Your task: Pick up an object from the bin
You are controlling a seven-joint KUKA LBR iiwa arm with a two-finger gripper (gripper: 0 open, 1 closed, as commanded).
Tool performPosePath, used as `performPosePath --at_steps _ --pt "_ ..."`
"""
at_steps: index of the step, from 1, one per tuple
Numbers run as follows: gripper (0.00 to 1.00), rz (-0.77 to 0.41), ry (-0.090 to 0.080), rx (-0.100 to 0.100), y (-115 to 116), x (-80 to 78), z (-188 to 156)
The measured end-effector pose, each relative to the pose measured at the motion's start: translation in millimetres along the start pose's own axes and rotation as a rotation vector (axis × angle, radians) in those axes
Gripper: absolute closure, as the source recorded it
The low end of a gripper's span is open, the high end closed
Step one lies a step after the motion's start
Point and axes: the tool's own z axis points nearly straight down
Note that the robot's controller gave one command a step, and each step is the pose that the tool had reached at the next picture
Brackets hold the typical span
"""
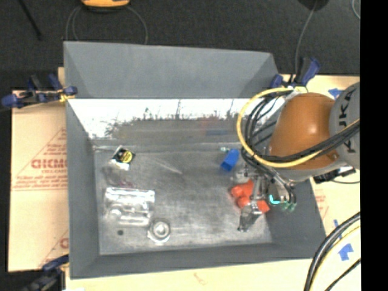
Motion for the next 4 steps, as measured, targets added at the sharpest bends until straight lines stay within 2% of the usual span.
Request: performPosePath --at_steps 1,2,3,4 --pt "0.0 -0.193 -0.013 0.0 -78 -41.7 72" --pt "0.0 -0.594 -0.006 0.001 -64 -29.9 58" --pt "0.0 -1.023 -0.01 0.003 -37 -27.6 43" --pt "0.0 -1.552 -0.012 0.007 -33 -37.4 87"
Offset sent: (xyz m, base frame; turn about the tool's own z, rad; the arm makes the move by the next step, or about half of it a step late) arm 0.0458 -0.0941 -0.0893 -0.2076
